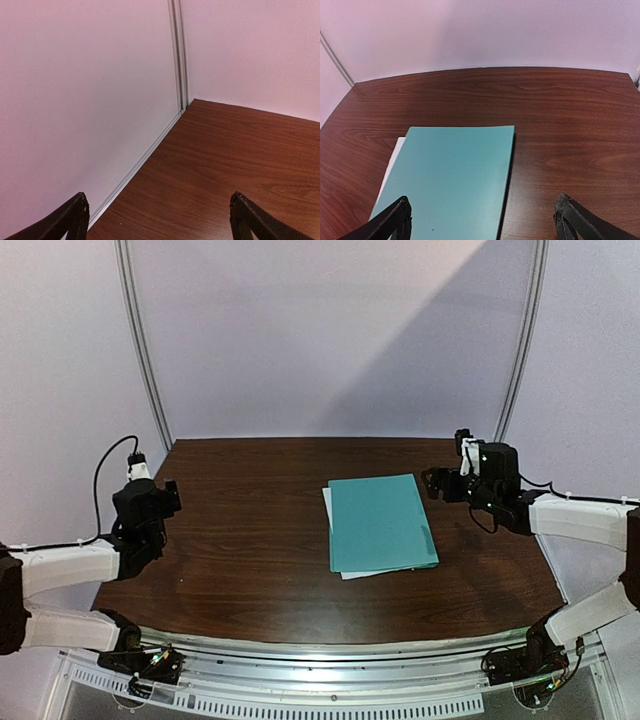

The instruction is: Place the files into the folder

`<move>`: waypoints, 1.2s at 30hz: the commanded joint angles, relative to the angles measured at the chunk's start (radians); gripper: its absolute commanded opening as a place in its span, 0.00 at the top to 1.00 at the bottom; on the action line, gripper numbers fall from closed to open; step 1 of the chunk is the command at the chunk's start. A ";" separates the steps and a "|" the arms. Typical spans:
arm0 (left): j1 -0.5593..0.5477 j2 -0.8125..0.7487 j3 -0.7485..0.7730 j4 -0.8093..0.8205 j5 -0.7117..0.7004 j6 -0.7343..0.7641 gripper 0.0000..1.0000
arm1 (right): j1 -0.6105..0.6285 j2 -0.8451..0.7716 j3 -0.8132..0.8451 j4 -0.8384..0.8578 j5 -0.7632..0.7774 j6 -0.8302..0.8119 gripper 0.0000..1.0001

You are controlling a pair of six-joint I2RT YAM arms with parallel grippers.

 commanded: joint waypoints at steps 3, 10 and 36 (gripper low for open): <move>0.117 0.170 -0.127 0.498 0.229 0.134 0.00 | -0.020 -0.039 -0.037 0.003 0.007 -0.020 0.01; 0.189 0.338 -0.099 0.625 0.423 0.153 0.01 | -0.035 -0.072 -0.057 -0.016 0.019 -0.029 0.01; 0.251 0.460 -0.149 0.826 0.548 0.127 0.00 | -0.045 -0.129 -0.104 0.024 0.010 -0.016 0.01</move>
